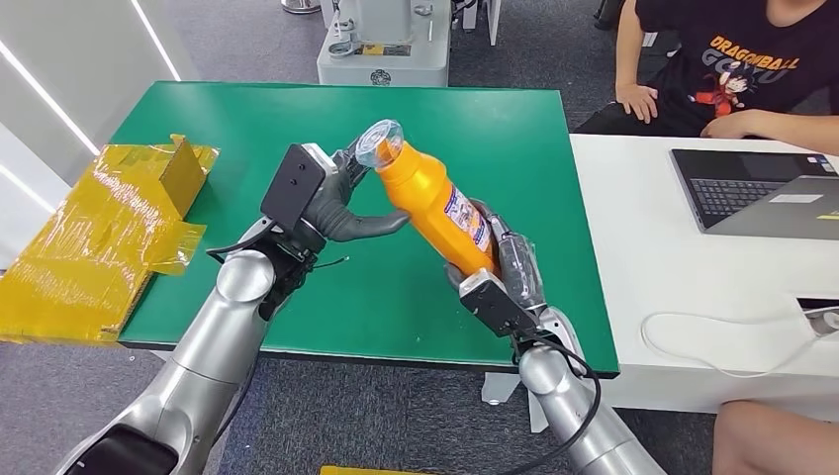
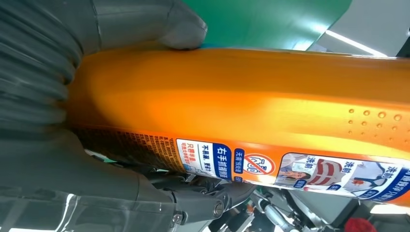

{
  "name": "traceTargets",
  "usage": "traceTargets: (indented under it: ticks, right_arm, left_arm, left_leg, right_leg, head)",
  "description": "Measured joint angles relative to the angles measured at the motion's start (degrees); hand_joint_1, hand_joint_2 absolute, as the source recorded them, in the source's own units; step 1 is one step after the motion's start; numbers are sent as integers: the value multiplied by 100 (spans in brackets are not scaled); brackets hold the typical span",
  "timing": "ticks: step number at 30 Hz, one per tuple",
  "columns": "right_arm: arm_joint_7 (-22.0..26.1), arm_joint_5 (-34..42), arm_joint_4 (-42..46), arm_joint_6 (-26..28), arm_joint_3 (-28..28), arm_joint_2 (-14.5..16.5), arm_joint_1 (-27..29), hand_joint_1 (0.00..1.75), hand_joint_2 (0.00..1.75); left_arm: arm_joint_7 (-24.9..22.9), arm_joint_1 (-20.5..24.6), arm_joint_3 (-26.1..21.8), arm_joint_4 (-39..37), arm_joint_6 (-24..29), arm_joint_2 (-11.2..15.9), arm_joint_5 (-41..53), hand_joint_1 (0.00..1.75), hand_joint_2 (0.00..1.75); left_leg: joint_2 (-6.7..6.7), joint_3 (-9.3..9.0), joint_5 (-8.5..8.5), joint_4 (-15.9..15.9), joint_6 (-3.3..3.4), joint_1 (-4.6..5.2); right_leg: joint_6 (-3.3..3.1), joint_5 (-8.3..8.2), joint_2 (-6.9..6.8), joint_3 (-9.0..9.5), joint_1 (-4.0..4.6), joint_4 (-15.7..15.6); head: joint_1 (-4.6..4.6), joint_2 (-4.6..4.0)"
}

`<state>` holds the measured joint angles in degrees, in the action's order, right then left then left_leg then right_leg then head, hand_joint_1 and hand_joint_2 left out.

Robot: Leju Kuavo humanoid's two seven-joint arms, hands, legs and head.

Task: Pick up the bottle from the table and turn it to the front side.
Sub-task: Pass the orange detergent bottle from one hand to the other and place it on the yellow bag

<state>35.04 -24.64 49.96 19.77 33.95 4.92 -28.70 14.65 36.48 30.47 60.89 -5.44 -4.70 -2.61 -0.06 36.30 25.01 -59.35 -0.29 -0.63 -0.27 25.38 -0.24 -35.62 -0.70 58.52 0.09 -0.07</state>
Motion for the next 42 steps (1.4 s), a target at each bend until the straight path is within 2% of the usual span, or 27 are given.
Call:
traceTargets:
  ticks: [6, 14, 18, 27, 38, 42]
  right_arm:
    - [80, -4, -216, 194, 53, -43, -60, 175, 175]
    - [208, -148, -366, 1058, 56, -106, -139, 175, 175]
    - [259, -121, -429, 1389, 56, -117, -213, 175, 175]
    - [332, 132, -553, 1651, 54, -30, -439, 175, 175]
    - [307, 498, -774, 1501, 54, 341, -640, 175, 175]
    - [332, 596, -929, 1381, 54, 510, -684, 175, 175]
  left_arm:
    - [-123, 87, 113, -164, -224, -2, -316, 0, 175]
    - [-437, 94, 332, -197, -656, -17, -1021, 0, 175]
    - [-533, 93, 441, -196, -680, -62, -1352, 0, 175]
    - [-376, 82, 611, -196, 249, -251, -1587, 0, 175]
    - [393, 87, 596, -192, 1779, -536, -1333, 0, 175]
    - [461, 90, 584, -192, 1920, -657, -1324, 0, 175]
  left_leg:
    - [1, 0, 0, 0, 0, 0]
    - [1, 0, 0, 0, 0, 0]
    - [0, 0, 0, 0, 0, 0]
    - [0, 1, 0, 0, 0, 0]
    - [0, 1, 0, 0, 0, 0]
    - [-2, 1, 0, 0, 0, 0]
  right_leg:
    - [0, 0, 0, 0, 0, 0]
    - [0, 0, 0, 0, 0, -1]
    - [0, 0, 0, 0, 0, 0]
    - [0, 0, 0, 0, 0, 3]
    - [0, 0, 0, 0, 0, 4]
    - [0, 0, -3, 0, 0, 3]
  head:
    - [-1, 0]
    - [0, 0]
    - [0, 0]
    - [-1, 0]
    - [-1, 0]
    - [-1, 0]
